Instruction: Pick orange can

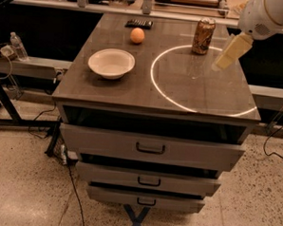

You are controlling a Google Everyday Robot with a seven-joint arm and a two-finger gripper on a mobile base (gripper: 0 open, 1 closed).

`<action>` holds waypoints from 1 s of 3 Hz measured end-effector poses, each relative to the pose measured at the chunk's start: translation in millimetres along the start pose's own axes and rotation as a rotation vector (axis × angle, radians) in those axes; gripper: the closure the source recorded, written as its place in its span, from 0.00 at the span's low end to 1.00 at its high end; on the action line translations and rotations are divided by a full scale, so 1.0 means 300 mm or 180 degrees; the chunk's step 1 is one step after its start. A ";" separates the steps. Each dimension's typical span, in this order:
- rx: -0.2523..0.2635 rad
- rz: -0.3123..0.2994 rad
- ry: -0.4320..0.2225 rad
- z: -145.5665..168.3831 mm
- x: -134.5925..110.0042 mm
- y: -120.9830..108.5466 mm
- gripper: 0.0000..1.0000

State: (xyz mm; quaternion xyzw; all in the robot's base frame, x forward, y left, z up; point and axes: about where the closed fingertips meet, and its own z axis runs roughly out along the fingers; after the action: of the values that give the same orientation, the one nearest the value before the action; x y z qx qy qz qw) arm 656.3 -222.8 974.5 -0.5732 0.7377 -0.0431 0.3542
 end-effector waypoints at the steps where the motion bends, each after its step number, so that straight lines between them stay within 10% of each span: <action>1: 0.0033 0.0002 -0.0024 0.001 -0.006 -0.018 0.00; 2: 0.0059 0.0167 0.0074 0.051 0.048 -0.013 0.00; 3: 0.0448 0.0657 0.0052 0.121 0.113 -0.106 0.00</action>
Offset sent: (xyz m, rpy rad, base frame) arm 0.0610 -0.0358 -0.0202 0.1263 -0.1084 -0.3228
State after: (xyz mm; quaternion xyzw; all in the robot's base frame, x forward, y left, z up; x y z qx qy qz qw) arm 699.8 -250.9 946.4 -0.4676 0.7907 -0.0628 0.3901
